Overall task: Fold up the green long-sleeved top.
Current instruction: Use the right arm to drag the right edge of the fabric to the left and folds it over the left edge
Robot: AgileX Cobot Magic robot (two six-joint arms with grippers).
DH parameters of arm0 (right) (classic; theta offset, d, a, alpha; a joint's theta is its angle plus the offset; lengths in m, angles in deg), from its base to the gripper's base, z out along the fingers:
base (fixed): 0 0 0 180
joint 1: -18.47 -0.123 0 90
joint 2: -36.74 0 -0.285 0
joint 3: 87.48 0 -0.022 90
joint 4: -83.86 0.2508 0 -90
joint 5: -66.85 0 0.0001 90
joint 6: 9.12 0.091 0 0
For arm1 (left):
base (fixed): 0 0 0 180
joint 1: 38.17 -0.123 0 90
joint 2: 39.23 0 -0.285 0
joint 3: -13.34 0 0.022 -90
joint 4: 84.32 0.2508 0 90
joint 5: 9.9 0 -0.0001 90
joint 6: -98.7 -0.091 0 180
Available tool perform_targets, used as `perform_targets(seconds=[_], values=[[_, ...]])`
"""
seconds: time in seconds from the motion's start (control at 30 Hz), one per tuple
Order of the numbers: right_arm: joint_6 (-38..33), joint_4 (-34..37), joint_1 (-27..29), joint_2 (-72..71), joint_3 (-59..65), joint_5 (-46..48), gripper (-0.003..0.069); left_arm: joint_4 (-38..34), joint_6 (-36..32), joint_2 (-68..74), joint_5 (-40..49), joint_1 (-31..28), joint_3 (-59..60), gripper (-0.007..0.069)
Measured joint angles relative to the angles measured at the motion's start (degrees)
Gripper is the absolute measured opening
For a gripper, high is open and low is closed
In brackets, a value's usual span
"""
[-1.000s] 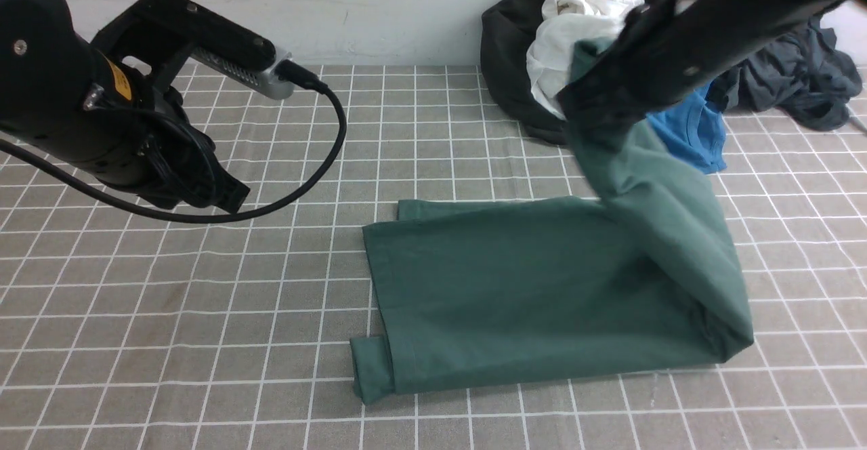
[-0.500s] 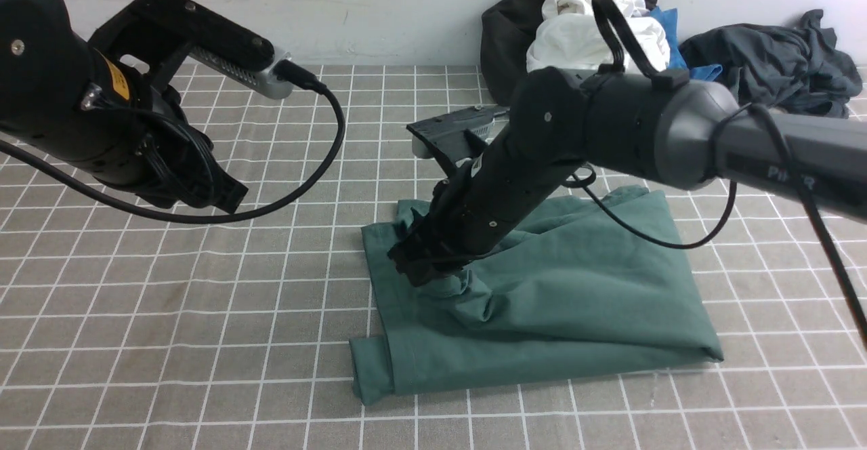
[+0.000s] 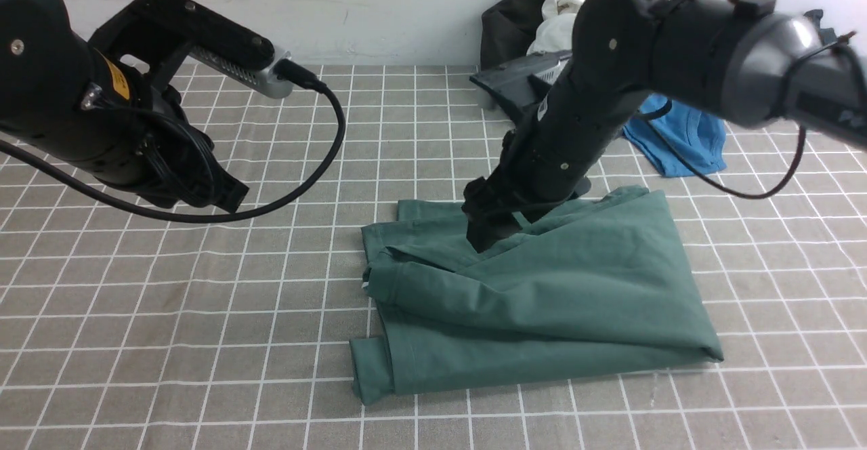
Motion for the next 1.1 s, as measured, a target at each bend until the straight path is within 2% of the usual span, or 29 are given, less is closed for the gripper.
perform_targets(seconds=[0.13,0.3,0.5,0.63,0.9,1.1], values=[[1.24,-0.44,-0.77,4.64,0.0,-2.25,0.0566,-0.34,0.0,0.0,-0.2,0.0,0.0,0.015],[1.24,-0.44,-4.96,7.23,0.0,-1.4,0.0566,-0.34,0.0,0.0,0.29,0.0,0.0,0.015],[0.01,-0.32,-11.58,4.57,0.0,5.56,0.0563,-2.71,0.0,-4.07,4.46,0.0,1.9,0.015],[-0.14,-0.55,-12.97,1.45,0.05,7.92,0.0539,-3.11,-0.06,-10.53,4.57,0.0,6.31,0.015],[-0.13,-1.3,-12.94,-18.77,10.7,6.23,0.0386,-3.11,3.06,-36.56,4.14,0.0,26.37,0.015],[1.58,-1.55,-12.91,-41.32,27.31,-7.24,0.0253,-3.11,6.61,-58.66,-2.29,0.0,38.8,0.015]])
